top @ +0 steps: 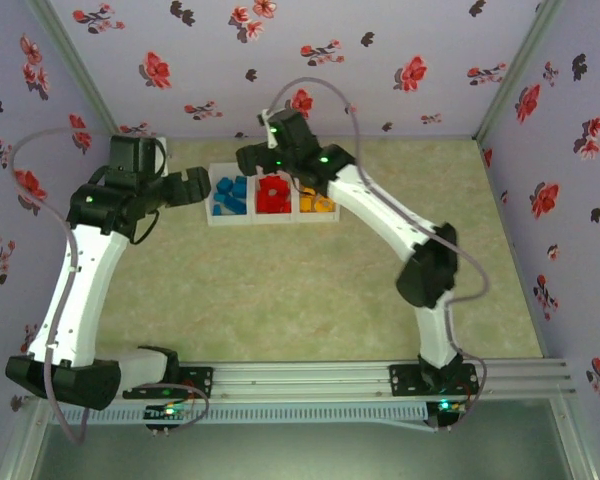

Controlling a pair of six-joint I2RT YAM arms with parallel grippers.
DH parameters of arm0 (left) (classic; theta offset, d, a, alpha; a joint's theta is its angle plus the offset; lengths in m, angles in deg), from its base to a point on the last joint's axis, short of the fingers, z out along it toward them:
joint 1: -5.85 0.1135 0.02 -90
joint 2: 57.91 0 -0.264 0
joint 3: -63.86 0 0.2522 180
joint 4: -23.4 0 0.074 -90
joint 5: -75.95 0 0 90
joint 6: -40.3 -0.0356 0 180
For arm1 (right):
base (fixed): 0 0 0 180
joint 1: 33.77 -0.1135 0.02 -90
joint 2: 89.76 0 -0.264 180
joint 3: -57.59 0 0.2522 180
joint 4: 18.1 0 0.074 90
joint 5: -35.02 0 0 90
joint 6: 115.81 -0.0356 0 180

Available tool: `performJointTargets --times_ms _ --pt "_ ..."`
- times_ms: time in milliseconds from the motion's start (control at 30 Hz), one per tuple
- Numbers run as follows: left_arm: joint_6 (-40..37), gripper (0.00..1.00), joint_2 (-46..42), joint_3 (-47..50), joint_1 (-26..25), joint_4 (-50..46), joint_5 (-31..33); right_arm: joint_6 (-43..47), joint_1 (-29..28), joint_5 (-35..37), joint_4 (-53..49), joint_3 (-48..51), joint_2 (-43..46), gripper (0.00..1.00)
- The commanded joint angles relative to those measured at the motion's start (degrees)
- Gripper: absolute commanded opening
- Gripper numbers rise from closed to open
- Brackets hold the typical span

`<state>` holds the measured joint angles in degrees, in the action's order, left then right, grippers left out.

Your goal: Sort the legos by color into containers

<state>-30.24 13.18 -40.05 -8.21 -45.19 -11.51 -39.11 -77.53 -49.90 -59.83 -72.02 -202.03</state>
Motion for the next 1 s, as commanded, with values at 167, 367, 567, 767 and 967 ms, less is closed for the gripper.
performJointTargets --times_ms 167,367,567,767,967 --pt "-5.27 1.00 5.33 -9.88 0.63 3.71 -0.31 2.45 4.22 6.15 0.95 17.19 19.26 1.00" --pt "-5.95 1.00 8.90 -16.49 1.61 -0.29 0.44 1.19 8.66 13.70 -0.64 26.22 31.34 1.00" --pt "-2.85 1.00 9.41 -16.57 5.26 -1.68 1.48 -3.22 18.92 16.00 -7.49 30.86 39.35 1.00" --pt "-0.75 1.00 0.30 6.23 8.88 16.04 10.30 -5.20 24.84 26.21 -5.92 40.77 46.25 1.00" --pt "-2.94 1.00 -3.21 29.31 13.20 33.27 13.20 -3.22 27.25 31.89 3.93 52.67 51.00 1.00"
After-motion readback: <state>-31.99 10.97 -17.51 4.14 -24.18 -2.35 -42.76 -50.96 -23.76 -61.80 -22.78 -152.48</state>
